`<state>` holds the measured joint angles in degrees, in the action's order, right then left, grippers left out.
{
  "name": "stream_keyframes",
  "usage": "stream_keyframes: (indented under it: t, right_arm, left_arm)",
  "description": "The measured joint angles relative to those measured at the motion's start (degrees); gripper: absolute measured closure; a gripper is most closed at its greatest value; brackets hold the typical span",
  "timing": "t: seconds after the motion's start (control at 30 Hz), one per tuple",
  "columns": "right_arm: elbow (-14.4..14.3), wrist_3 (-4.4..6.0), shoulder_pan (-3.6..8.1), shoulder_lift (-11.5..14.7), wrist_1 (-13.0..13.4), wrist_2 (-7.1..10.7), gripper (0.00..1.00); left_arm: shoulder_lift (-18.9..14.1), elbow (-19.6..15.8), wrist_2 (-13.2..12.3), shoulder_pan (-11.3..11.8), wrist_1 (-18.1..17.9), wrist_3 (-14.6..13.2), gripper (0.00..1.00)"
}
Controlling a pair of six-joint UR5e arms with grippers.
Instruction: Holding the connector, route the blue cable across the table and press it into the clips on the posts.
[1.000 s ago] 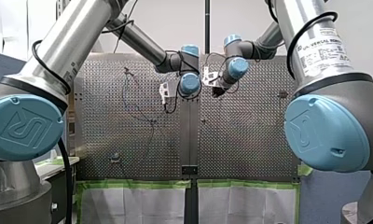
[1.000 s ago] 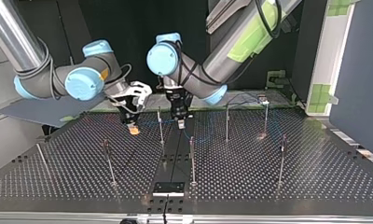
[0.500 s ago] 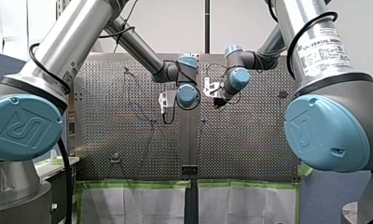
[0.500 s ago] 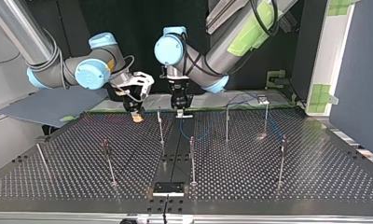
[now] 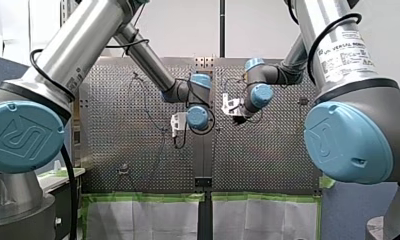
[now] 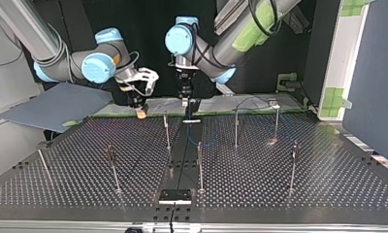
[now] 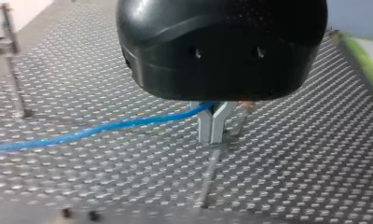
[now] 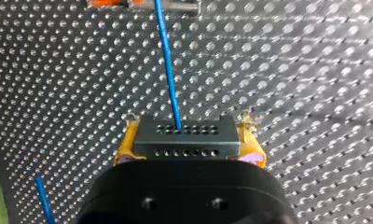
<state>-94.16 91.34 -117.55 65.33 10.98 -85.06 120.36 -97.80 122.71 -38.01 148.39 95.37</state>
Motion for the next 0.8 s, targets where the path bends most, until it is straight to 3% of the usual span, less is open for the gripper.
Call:
stream_keyframes:
  t: [0.33, 0.8]
  right_arm:
    - [-0.99, -0.36, 1.71, -2.84, 3.83, 0.62, 1.0]
    - [-1.01, 0.2, 3.42, -3.63, 5.92, 2.69, 1.0]
  left_arm:
    - [4.0, -2.09, -1.51, 0.29, -2.63, 0.76, 1.0]
    - [4.33, 1.11, -4.2, 2.05, -3.29, 0.92, 1.0]
